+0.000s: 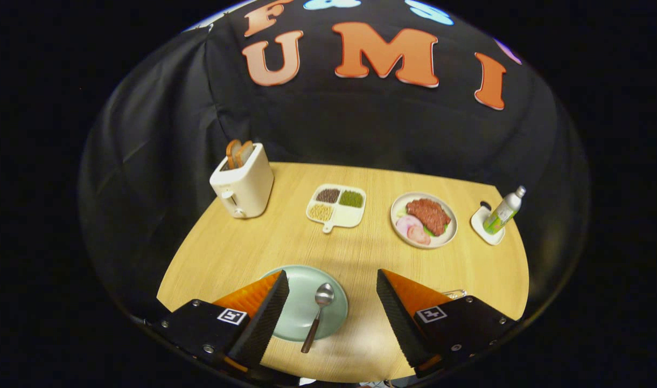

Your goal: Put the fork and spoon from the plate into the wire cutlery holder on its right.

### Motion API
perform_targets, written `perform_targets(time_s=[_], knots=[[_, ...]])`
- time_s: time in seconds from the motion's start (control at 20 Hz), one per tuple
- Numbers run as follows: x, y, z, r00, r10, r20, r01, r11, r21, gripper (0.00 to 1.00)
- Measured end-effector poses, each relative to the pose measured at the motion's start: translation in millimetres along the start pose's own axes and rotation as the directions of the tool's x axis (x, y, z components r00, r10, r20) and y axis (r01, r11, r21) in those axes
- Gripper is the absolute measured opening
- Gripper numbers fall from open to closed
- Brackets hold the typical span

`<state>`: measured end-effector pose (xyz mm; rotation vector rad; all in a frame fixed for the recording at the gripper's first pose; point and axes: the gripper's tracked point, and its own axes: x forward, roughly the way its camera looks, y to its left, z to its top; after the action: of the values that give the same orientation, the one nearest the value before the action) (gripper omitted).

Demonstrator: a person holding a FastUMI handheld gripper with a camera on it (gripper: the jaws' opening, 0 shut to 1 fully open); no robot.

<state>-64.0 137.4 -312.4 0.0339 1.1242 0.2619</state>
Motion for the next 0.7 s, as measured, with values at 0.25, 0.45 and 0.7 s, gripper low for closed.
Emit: perform_targets(time_s=[0.25,0.45,0.7], knots=[[36,19,-56,0.970,0.045,-0.241,-0.047,0.999,-0.003,0.83],[61,23,-95,0.919,0.042,-0.392,-0.036,0.999,0.022,0.77],[89,22,-122,0.886,0.020,-0.463,0.007,0.998,0.056,0.69]])
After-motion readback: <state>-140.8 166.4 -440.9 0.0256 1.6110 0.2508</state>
